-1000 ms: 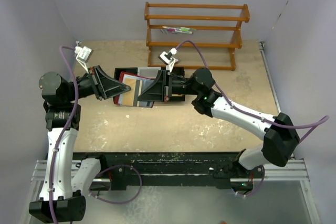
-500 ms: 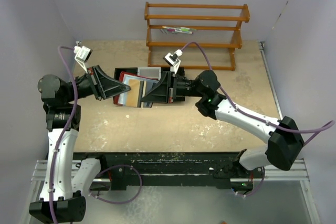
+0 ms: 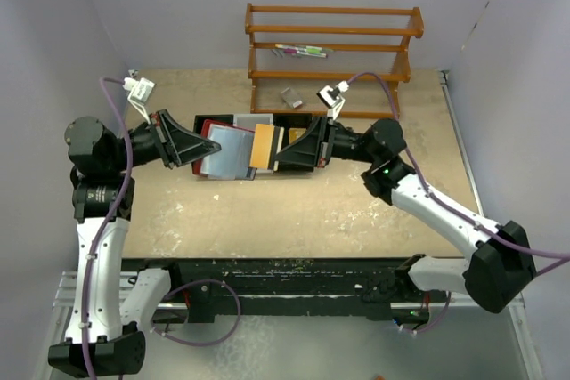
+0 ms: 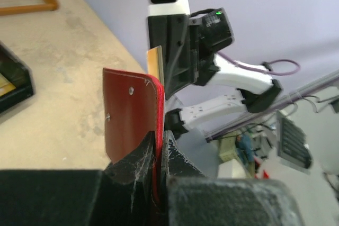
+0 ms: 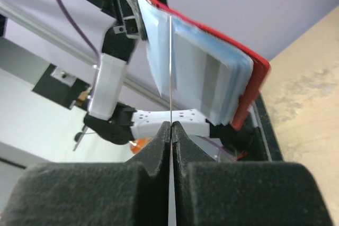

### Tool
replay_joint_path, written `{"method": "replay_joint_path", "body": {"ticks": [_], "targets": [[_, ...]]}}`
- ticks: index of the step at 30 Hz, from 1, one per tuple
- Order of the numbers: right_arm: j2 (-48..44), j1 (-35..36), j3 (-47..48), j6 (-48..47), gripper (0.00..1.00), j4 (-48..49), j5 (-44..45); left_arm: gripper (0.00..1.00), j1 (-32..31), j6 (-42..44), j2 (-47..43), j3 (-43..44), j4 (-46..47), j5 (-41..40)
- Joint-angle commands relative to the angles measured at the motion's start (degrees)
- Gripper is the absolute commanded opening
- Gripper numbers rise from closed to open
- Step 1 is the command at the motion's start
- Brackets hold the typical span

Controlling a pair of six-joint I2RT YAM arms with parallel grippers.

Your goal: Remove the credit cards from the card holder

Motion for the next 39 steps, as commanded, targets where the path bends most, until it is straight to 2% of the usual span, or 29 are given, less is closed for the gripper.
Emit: {"method": "replay_joint_path", "body": {"ticks": [1, 3, 5, 7, 10, 12, 23, 32, 39], "targets": [[-4.8, -5.0, 1.9, -6.6, 0.00, -12.7, -3.4, 0.01, 0.2, 25.5, 1.0, 8.9, -22.8, -10.9], [-5.4, -7.2, 4.9, -13.4, 0.00, -24.5, -2.2, 0.00, 0.2, 34.2, 2.4, 12.2, -31.5, -18.0], [-4.2, -7.9, 11.6, -24.5, 0.00, -43.0, 3.8, 0.00, 0.2, 40.2, 3.6, 14.4, -36.6, -24.4], [-1.4, -8.0, 18.0, -33.9, 0.00, -58.5, 13.5, 0.00, 0.2, 44.0, 4.0, 15.4, -38.9, -28.8], [4.2, -8.0, 24.7, -42.2, 0.00, -73.8, 32.0, 0.00, 0.2, 46.6, 3.6, 16.2, -40.1, -29.5], [7.7, -7.9, 27.4, -44.3, 0.00, -76.4, 42.8, 0.00, 0.2, 47.0, 3.0, 16.0, -39.8, -28.2], [32.8, -1.7, 47.5, -47.0, 0.00, -85.5, 68.2, 0.01, 0.2, 45.2, 0.5, 15.1, -39.3, -20.0], [45.9, 1.8, 57.7, -46.8, 0.00, -90.9, 78.4, 0.01, 0.2, 42.9, 0.0, 14.8, -37.4, -15.1], [53.7, 3.1, 63.6, -47.0, 0.00, -95.1, 81.1, 0.01, 0.2, 41.2, -0.3, 16.1, -36.1, -13.9]]}}
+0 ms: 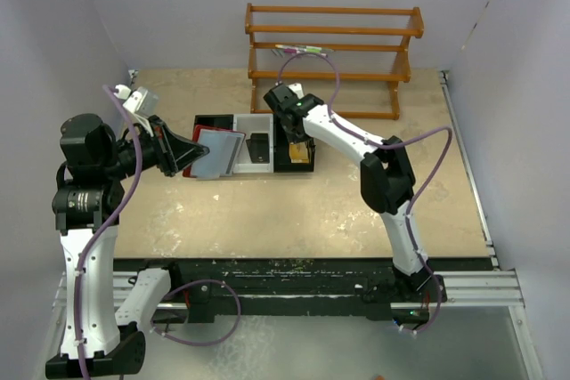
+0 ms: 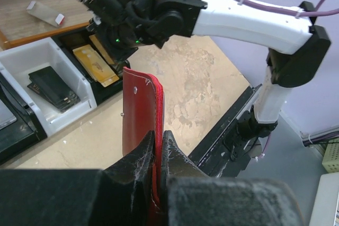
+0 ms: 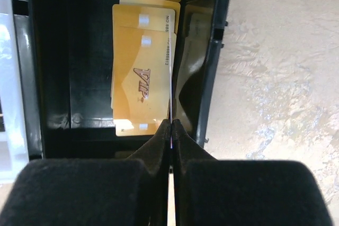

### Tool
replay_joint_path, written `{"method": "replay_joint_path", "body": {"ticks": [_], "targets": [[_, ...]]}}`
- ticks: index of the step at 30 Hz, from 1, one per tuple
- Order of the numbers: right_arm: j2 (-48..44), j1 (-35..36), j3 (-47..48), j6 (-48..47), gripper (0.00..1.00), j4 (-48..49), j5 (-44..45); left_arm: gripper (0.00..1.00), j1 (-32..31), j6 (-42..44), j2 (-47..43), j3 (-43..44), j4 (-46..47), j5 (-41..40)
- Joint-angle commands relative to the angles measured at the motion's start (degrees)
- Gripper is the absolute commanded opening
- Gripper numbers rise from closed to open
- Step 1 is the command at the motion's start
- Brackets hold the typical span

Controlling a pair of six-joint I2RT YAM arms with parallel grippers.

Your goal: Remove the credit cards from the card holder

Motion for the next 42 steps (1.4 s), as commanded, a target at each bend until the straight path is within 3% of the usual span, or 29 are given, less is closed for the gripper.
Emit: {"method": "replay_joint_path", "body": {"ticks": [1, 8, 16, 22, 28, 32, 37, 42], "targets": [[2.5, 0.6, 4.3, -0.4, 0.00, -3.6, 4.1, 0.01, 0.2, -1.9, -0.8, 2.9, 4.3, 2.8], [5.9, 0.9, 7.2, 0.2, 0.02, -3.2, 2.8, 0.01, 0.2, -3.1, -0.7, 4.5, 4.8, 3.7], [4.1, 0.9, 6.4, 1.3, 0.38, -1.9, 1.3, 0.01, 0.2, -4.4, -0.4, 3.6, 6.1, 3.9], [-1.4, 0.9, 5.9, 3.3, 0.46, -1.5, -4.1, 0.01, 0.3, -4.9, -0.7, 2.9, 6.4, 4.1], [-16.1, 0.8, 0.5, 0.6, 0.52, 6.0, -16.7, 0.01, 0.2, -3.7, -0.8, 2.7, 5.7, 5.0], [-27.5, 0.1, -5.1, -5.0, 0.66, 11.8, -24.9, 0.01, 0.2, -0.5, -0.6, 1.9, 3.9, 4.3], [-39.2, -0.7, -9.8, -14.4, 0.82, 17.0, -45.1, 0.01, 0.2, 1.8, 1.2, 0.6, 3.9, 6.9], [-45.1, -0.8, -11.1, -21.2, 0.86, 19.0, -64.1, 0.01, 0.2, 5.1, 3.3, 1.7, 1.4, 11.2]]}}
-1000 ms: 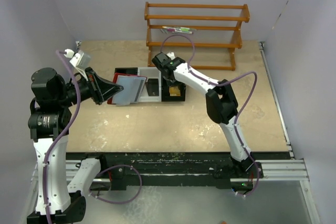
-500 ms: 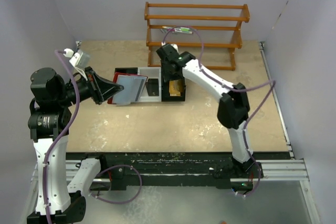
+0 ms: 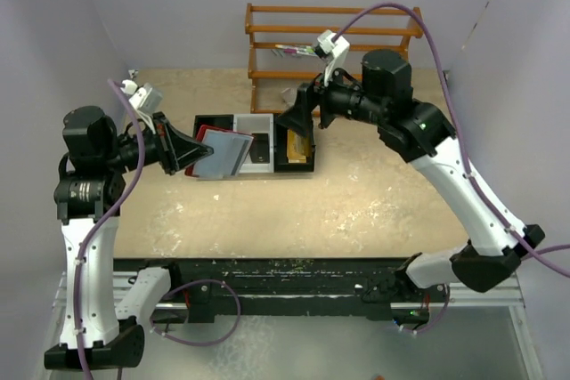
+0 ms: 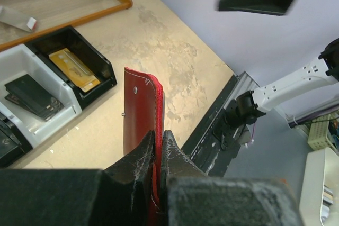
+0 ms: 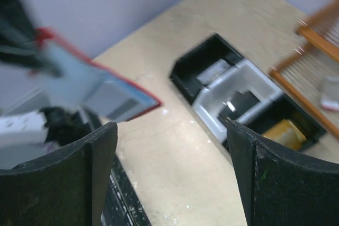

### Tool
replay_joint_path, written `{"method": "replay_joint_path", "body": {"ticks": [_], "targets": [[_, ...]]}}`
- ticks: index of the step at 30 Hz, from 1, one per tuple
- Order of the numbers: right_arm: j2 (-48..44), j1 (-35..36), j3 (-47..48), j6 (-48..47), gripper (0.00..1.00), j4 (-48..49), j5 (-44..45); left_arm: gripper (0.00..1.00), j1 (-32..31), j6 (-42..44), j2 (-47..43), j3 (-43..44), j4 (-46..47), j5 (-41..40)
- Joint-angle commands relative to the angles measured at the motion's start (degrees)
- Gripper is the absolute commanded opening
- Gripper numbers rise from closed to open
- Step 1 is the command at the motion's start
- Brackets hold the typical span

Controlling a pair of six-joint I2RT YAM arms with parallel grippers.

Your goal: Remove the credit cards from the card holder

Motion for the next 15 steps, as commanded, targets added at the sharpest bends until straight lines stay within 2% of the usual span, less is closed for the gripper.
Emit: {"method": "replay_joint_path", "body": {"ticks": [1, 3, 6, 12, 15], "targets": [[-1.8, 0.2, -0.9, -9.0, 0.87, 3.5, -22.9, 0.01, 0.2, 4.5, 1.5, 1.1, -0.9, 5.8], [-1.4, 0.7, 0.0, -9.8, 0.92, 3.6, -29.2, 0.02, 0.2, 4.9, 1.6, 1.2, -1.2, 7.7], [0.1, 2.6, 1.4, -10.2, 1.00, 4.9, -33.8, 0.04, 0.2, 5.3, 1.5, 0.9, -1.3, 11.8], [6.4, 8.3, 7.9, -14.2, 1.00, -0.3, -33.2, 0.05, 0.2, 5.7, 1.0, 0.0, -0.9, 18.1], [9.5, 10.9, 11.1, -16.4, 0.96, -3.8, -32.0, 0.05, 0.1, 5.5, 1.1, -0.2, -0.9, 21.0]]}}
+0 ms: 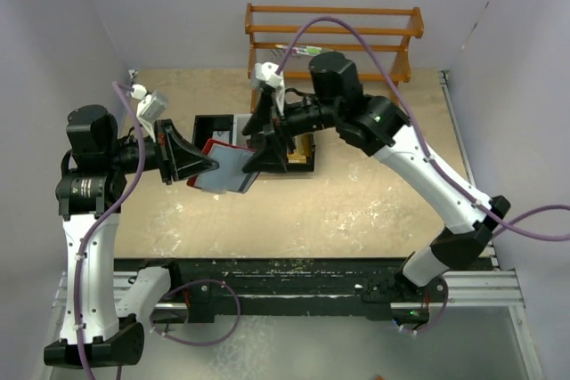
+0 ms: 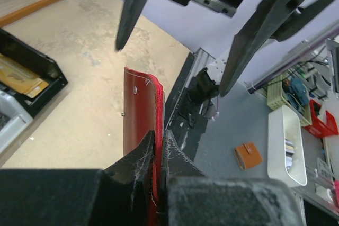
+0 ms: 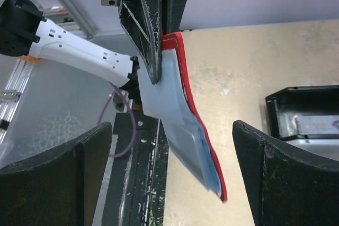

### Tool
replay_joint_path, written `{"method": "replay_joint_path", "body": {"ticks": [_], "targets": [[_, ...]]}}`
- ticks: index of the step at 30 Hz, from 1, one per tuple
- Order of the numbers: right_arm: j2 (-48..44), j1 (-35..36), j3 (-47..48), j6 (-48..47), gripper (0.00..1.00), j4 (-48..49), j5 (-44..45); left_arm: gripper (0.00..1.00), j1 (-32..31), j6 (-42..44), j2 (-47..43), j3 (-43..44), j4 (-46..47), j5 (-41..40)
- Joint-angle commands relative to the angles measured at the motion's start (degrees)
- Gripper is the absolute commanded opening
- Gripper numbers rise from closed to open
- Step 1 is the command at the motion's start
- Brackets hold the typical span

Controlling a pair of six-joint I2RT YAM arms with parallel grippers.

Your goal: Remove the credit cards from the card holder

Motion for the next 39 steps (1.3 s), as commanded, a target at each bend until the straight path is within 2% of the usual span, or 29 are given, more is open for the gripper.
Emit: {"method": "replay_joint_path", "body": {"ticks": [1, 5, 8, 12, 13, 15, 16, 17, 21, 23, 25, 27, 30, 34, 39], "targets": [[2.5, 3.4, 5.7, -4.7, 0.94, -4.4, -1.9, 0.05, 0.2, 1.5, -0.3, 0.0, 1.5, 7.4], [4.1, 6.1, 6.7, -5.0, 0.85, -5.3, -2.9, 0.05, 0.2, 2.9, -0.2, -0.2, 0.1, 9.5], [5.1, 6.9, 6.2, -3.7, 0.69, -4.4, -5.1, 0.05, 0.2, 2.8, -0.1, -0.1, 0.0, 10.8], [5.3, 7.1, 3.9, -0.9, 0.37, -0.5, -7.7, 0.04, 0.2, 3.0, -0.3, 0.1, -0.2, 12.5], [5.1, 7.0, 3.0, 0.5, 0.24, 1.3, -8.1, 0.04, 0.2, 3.2, -0.4, 0.1, -0.3, 12.8], [5.1, 7.0, 2.2, 2.8, 0.03, 3.8, -8.4, 0.04, 0.1, 3.6, -0.7, 0.1, -0.5, 12.9], [5.2, 7.0, 2.2, 3.7, 0.00, 4.7, -8.7, 0.05, 0.2, 3.6, -0.7, 0.1, -0.6, 12.7], [5.3, 7.0, 2.1, 4.6, 0.00, 5.0, -9.0, 0.06, 0.2, 3.7, -0.7, 0.1, -0.6, 12.0], [3.2, 5.3, -0.4, 9.5, 0.00, 11.2, -8.9, 0.66, 0.2, 3.9, -0.9, 0.9, -0.4, 5.0], [0.0, 2.1, -5.6, 16.4, 0.00, 19.0, -8.7, 0.83, 0.2, 3.8, -1.6, 1.6, -0.2, 0.6], [-3.9, -1.6, -12.7, 26.2, 0.00, 31.1, -8.1, 0.93, 0.2, 3.4, -2.7, 1.4, 1.1, -1.7], [-8.3, -4.1, -21.0, 37.2, 0.00, 47.2, -3.4, 0.96, 0.2, 1.6, -4.5, 0.1, 3.8, -2.9], [-13.4, -4.4, -30.6, 44.9, 0.00, 59.9, 8.1, 0.97, 0.2, -3.6, -6.7, -2.9, 9.5, -2.3], [-15.7, -3.2, -39.0, 55.3, 0.00, 73.1, 17.0, 0.96, 0.2, -14.0, -9.0, -8.3, 19.3, -1.2], [-16.4, -0.8, -42.6, 59.7, 0.00, 80.2, 24.2, 0.95, 0.2, -18.1, -10.6, -11.3, 22.5, -5.6]]}}
